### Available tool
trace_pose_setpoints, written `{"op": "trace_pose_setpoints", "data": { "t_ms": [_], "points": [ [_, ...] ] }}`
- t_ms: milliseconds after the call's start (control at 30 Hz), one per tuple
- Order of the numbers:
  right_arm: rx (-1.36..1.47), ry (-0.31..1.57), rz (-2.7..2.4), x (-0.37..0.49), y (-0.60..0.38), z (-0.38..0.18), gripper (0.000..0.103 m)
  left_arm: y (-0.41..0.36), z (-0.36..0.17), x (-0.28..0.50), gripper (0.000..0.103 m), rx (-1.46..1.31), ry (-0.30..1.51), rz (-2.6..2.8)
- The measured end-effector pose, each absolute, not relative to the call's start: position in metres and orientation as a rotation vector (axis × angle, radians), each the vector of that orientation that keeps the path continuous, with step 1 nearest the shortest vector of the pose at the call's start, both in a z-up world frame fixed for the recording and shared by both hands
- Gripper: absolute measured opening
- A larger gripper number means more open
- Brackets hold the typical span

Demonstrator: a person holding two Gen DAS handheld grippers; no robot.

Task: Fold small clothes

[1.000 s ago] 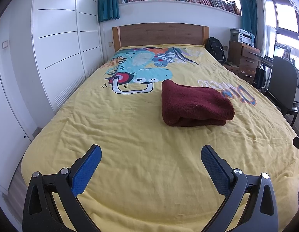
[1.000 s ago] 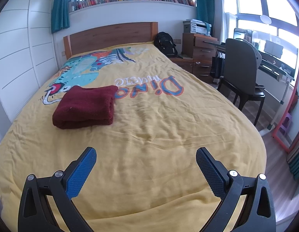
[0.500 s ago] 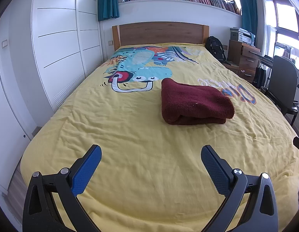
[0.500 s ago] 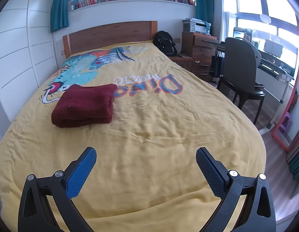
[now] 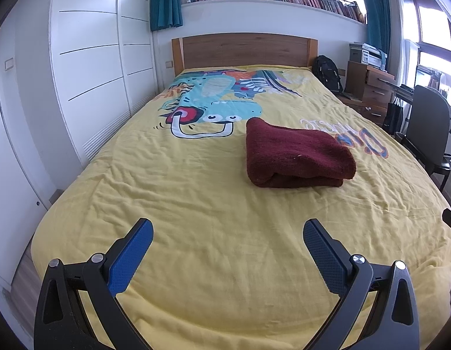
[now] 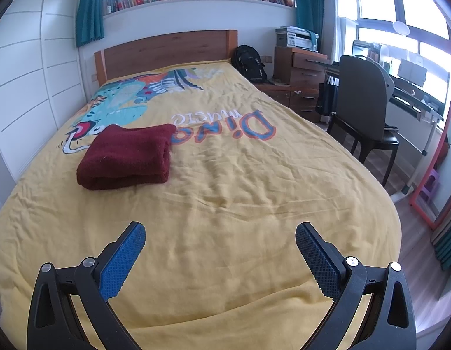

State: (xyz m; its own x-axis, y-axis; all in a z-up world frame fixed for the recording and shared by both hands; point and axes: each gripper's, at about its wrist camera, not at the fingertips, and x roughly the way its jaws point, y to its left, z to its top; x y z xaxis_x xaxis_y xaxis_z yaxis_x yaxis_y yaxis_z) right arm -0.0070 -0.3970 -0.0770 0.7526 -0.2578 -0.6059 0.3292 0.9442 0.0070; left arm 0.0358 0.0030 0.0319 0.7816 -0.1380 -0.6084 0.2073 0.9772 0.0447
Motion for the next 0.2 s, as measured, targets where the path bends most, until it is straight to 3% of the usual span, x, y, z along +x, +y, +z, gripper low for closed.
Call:
{"op": "trace_pose_setpoints", "data": {
  "t_ms": [200],
  "points": [
    [0.117,0.643,-0.323,-0.0067,-0.3978,-0.0771,0.103,0.0045,0.031,0.0366,0.102,0.109,0.658,-0.182]
  ]
}}
